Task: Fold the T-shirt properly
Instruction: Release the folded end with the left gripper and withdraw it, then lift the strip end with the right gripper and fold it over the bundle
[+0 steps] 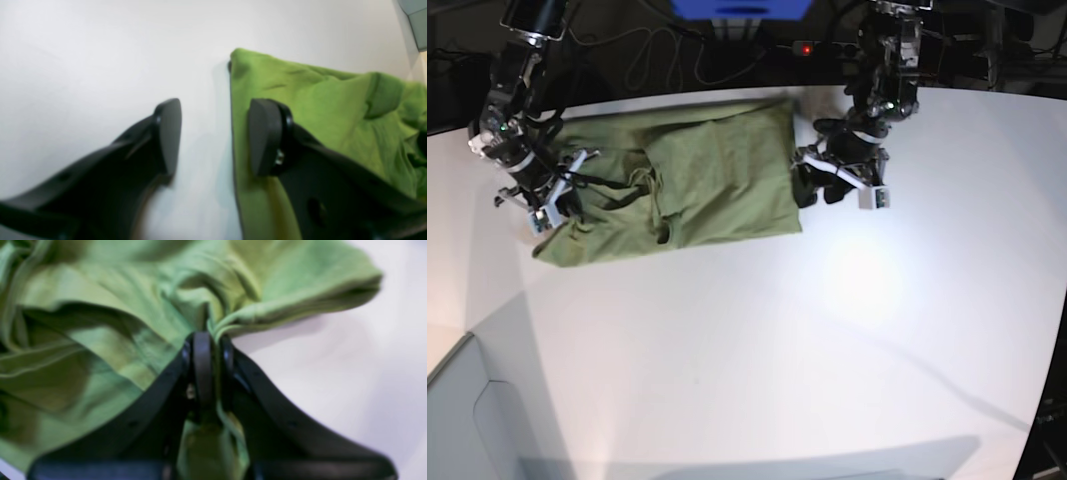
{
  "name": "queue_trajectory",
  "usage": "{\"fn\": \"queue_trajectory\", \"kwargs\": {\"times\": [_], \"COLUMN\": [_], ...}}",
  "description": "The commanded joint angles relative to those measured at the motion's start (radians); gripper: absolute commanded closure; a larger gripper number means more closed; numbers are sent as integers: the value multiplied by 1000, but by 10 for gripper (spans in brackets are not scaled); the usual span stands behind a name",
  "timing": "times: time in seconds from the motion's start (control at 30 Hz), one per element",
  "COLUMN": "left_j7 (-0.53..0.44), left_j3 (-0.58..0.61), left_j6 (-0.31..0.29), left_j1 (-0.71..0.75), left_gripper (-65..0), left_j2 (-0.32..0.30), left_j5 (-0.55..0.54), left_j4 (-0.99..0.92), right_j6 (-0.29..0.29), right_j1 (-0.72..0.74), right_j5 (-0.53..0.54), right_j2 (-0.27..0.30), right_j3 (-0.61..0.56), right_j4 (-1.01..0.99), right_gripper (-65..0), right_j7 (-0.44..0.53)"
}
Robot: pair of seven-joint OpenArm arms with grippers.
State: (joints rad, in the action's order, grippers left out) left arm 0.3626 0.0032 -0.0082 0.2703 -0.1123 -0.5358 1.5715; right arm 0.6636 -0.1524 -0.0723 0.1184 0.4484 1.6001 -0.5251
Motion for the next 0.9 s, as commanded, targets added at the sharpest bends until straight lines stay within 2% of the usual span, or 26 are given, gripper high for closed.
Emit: {"fn": "queue_trajectory", "kwargs": {"times": [0.0,0.3,0.6,0.8,0.87], "left_j7": [25,20,17,19,19], "left_j3": [1,33,111,119,119], "left_j6": [9,11,15,15,17], "left_j1": [-4,-59,-85,-90,-90], "left_gripper": [-316,-316,-316,-316,-316], "left_j2": [1,1,1,1,1], "left_j5": [3,3,3,7,12], "left_j4": [4,-95,-125,-125,-125], "right_j6": [15,15,11,8,8], "right_j1": [10,-2,-52,-17,1], "right_j5": [19,19,19,18,18], "right_j2": [11,10,10,8,-10], "right_j3": [2,-90,-282,-429,-468], "right_j4": [42,270,382,378,374], "right_gripper": [0,0,0,0,0], "right_j7": [24,-115,-115,-112,-114]}}
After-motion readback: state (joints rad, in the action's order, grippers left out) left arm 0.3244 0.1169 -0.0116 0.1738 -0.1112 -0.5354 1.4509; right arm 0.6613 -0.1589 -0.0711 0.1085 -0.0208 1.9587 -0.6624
